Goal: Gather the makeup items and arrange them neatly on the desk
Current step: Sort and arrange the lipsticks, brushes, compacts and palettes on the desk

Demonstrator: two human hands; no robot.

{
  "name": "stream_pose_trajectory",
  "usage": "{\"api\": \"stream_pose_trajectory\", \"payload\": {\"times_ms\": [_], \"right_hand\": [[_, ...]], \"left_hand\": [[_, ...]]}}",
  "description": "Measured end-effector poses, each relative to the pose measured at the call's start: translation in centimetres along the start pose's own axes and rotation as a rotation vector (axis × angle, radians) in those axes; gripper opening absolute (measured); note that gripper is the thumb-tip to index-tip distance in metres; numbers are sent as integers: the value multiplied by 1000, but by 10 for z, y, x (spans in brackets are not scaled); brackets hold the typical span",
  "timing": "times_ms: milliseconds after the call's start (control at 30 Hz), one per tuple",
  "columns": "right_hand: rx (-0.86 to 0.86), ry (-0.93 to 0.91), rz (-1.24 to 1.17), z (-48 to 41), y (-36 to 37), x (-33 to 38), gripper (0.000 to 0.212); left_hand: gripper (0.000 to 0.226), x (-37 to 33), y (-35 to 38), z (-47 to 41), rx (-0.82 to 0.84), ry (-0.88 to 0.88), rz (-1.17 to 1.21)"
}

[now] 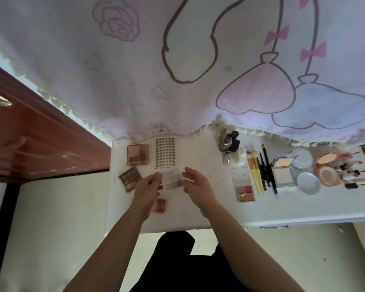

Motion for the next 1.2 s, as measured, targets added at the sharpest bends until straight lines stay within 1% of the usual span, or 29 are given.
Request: {"api": "stream_pose_trajectory", "payload": {"times_ms": [100,167,300,433,500,567,600,700,867,933,1067,1133,1200], "right_hand": [[44,-65,121,13,-21,12,54],[65,-71,187,22,-36,22,59],[89,-84,251,38,-62,39,63],[129,-80,207,47,-84,49,60],[169,-93,175,50,-95,51,61],[207,-104,143,52,-104,51,63],[215,-108,134,52,-107,51,64],[233,-135,112,53,-113,52,63],[279,-159,90,57,-115,55,63],[296,-156,73,59,-116,56,60],[300,-152,29,62,-116,52,40],[290,-159,43,64,-115,52,35],[249,-192,119,66,-117,56,30]], "left_hand": [[17,-9,12,8,51,9,30],[20,-16,23,15,87,2,63],[19,-30,47,25,145,-9,95],[24,-38,61,32,254,-37,132],[36,-42,63,33,334,-63,155],[54,-47,64,32,420,-65,131],[59,-49,65,32,450,-58,125],[62,-50,66,32,467,-48,151],[71,-51,70,35,486,-68,269],[72,-50,70,36,506,-69,298],[77,-49,65,37,545,-57,310],[69,-50,63,40,555,-66,268],[59,-49,61,43,564,-95,222]]}}
Point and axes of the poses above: each hand's wrist, its own z-axis away from the middle knuckle, its own y-axis out of the palm, x = y × z, the point moved 1 cm from there along -z, towards the middle knuckle, and after that the axes turned 9 degrees about z, right-handed, at the moved point
